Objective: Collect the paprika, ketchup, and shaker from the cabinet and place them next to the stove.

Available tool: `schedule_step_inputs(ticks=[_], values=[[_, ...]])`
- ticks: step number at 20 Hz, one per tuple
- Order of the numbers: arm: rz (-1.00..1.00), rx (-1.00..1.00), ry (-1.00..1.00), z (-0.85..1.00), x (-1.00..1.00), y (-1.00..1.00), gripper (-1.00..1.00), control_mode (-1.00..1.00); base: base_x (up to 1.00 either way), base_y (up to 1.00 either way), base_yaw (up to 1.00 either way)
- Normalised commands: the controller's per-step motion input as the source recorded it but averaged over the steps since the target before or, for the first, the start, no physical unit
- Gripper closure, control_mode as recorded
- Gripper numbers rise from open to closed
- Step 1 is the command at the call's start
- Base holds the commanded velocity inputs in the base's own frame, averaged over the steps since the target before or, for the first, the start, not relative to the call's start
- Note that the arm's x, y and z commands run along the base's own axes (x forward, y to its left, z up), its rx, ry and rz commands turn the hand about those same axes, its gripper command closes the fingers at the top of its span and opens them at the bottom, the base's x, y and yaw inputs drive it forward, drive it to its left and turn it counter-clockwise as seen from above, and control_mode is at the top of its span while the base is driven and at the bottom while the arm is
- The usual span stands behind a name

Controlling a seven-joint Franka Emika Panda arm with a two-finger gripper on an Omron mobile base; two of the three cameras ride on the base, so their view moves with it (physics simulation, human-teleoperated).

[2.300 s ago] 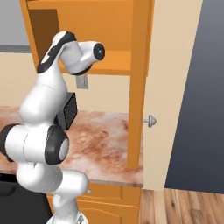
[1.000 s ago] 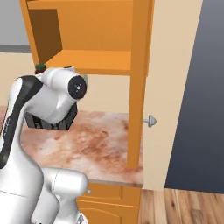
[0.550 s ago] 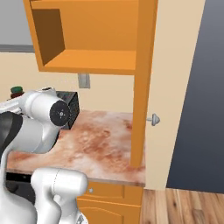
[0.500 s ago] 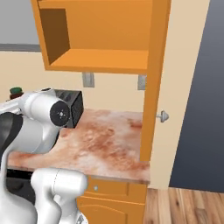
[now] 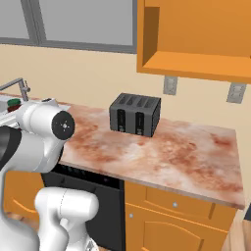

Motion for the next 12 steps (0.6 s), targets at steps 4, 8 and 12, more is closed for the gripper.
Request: schedule_step_inputs(ticks=[4,8,12], values=[[0.00,0.00,0.00,0.00,0.00,0.00,1.00,1.00,-0.23,0.56,0.51],[0.00,0.00,0.00,0.00,0.00,0.00,1.00,1.00,-0.15,0.56,0.53],[0.00,0.00,0.00,0.00,0.00,0.00,1.00,1.00,-0.05,0.80,0.52]])
